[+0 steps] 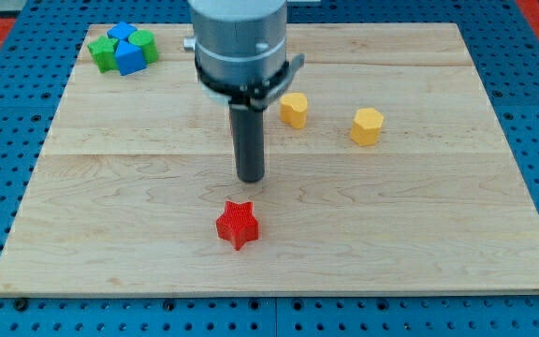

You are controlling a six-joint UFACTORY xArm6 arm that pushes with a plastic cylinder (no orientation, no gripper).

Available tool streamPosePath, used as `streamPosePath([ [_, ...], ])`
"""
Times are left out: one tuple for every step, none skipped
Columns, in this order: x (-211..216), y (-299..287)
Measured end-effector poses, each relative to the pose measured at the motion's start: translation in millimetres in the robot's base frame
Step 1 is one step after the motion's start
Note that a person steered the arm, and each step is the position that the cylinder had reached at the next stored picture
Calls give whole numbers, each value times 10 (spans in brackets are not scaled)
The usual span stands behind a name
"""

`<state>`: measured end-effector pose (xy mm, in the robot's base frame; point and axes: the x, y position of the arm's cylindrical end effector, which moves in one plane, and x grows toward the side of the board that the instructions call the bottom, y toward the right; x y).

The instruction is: Place the red circle right side of the red star

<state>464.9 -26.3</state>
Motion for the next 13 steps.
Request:
streamPosePath([
  [-406, -43],
  [-534, -225],
  [-883, -27],
  [-1122, 203],
  [-1512, 617],
  [-1702, 407],
  [-1668, -26],
  [-1473, -26],
  [-1893, 79],
  [-1992, -16],
  [-1917, -236],
  [-1433, -221],
  [-895, -232],
])
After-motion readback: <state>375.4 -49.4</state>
